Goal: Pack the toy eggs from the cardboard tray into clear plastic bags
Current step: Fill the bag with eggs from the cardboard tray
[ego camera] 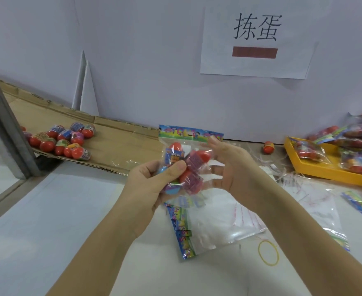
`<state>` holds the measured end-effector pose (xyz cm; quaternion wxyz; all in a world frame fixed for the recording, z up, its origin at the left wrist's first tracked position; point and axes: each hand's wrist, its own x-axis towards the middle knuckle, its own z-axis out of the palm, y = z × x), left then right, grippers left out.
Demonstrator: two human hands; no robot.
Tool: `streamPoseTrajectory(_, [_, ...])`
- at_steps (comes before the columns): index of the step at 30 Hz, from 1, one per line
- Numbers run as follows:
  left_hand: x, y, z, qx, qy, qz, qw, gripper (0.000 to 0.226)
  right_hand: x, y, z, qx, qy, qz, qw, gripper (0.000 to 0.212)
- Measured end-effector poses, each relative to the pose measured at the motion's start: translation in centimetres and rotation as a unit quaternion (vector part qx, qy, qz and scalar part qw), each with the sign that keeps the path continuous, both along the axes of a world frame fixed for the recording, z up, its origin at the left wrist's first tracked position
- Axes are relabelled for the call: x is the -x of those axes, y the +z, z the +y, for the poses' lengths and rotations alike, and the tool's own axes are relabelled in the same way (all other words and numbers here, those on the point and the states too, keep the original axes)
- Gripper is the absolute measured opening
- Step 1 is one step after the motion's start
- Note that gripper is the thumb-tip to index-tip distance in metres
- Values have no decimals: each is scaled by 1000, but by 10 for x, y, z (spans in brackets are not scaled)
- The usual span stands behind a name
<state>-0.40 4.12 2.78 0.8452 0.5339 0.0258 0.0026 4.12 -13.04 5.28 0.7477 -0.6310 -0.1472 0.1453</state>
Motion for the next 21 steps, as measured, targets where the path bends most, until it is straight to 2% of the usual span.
streamPoseTrajectory(3, [1,2,1,14,19,-11,1000,48,0,-2,0,38,27,-38,998,37])
streamPoseTrajectory(8, [2,0,4,-68,20,-23,997,43,5,-3,5,21,-38,-81,996,32])
streamPoseTrajectory(11, [2,-1,5,-81,2,-38,996,43,9,-4,9,-3,-51,-91,995,23])
streamPoseTrajectory(16, [3,0,5,-79,-7,-40,996,44,13,-7,16,-6,-84,-126,988,24])
streamPoseTrajectory(21, [1,1,4,-24,24,-38,999,47,13,-9,16,-72,-10,-63,995,30])
